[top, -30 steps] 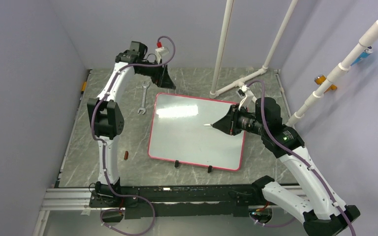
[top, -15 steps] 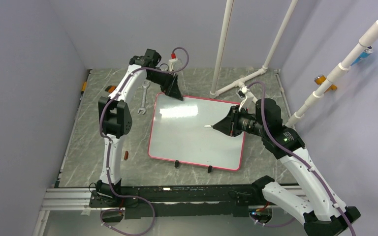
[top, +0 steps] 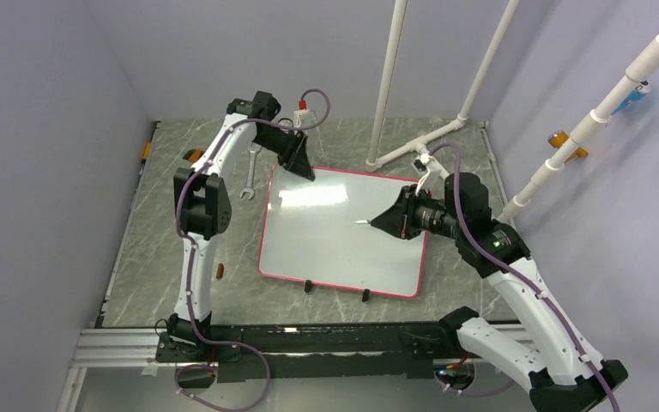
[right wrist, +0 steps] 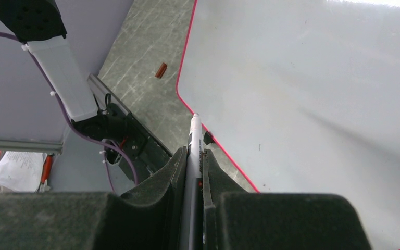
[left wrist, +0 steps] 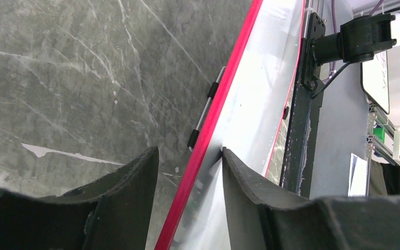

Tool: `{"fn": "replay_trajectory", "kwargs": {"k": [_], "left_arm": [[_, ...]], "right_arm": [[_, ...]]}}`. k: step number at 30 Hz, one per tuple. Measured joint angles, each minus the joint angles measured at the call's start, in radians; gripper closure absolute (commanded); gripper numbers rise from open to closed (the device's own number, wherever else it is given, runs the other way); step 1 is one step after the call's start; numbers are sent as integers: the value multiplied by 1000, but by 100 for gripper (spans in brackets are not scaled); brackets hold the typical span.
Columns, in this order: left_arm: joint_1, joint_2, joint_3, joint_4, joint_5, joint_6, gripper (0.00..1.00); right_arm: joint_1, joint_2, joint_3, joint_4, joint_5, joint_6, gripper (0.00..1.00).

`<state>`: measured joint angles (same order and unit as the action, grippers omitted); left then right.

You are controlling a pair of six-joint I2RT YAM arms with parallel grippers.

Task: Write a sentence on the whiteboard
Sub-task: Adjust the whiteboard at the center of the board.

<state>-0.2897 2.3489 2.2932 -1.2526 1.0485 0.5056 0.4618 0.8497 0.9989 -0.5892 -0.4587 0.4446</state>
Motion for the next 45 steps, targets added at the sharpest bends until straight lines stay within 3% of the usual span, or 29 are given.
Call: {"fn": "replay_trajectory", "kwargs": {"k": [14, 19, 32, 39, 45], "left_arm": [[-6, -101, -119, 36, -14, 9, 91], [-19, -151, -165, 74, -52, 6, 99], [-47, -367, -415, 243, -161, -29, 100], [-89, -531, -628, 363, -221, -21, 100], [-131, -597, -698, 431, -261, -20, 100]], "right_arm": [[0, 0, -24, 8, -49, 2, 100], [0, 0, -24, 12, -49, 5, 100], [0, -17, -30, 15, -49, 8, 100], [0, -20, -38, 16, -49, 7, 100], [6, -13, -47, 24, -48, 7, 100]]}}
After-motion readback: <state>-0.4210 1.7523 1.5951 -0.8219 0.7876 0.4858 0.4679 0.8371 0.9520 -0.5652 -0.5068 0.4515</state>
